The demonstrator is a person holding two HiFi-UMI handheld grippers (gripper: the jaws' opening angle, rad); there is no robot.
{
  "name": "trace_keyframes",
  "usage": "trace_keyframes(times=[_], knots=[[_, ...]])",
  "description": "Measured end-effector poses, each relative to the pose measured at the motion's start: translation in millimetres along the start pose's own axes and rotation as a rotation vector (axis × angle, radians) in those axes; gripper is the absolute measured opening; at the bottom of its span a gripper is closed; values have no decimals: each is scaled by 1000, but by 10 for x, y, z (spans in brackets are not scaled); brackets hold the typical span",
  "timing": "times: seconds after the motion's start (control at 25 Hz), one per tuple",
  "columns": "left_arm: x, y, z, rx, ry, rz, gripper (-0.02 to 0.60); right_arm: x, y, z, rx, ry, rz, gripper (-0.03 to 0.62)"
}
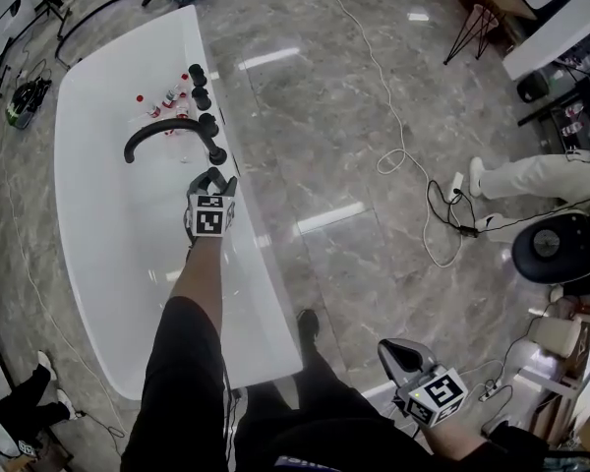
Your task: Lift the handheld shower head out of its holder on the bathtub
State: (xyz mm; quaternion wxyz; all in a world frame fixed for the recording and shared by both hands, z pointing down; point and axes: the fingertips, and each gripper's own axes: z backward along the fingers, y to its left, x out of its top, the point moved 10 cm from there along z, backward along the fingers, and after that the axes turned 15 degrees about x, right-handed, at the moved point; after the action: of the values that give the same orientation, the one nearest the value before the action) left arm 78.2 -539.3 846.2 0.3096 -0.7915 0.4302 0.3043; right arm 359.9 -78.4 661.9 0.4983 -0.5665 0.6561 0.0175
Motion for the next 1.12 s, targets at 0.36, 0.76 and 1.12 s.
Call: trace_keyframes(times=[0.36, 0.76, 1.12], knots=[[15, -64, -47, 39, 80, 11, 133, -45, -105, 52, -12, 2, -32, 3], [228, 39, 550, 33, 39, 66, 130, 167, 119, 85, 29, -81, -4, 3], [378, 334, 1598, -2, -78, 102, 129, 270, 678, 55, 70, -139, 51, 2]])
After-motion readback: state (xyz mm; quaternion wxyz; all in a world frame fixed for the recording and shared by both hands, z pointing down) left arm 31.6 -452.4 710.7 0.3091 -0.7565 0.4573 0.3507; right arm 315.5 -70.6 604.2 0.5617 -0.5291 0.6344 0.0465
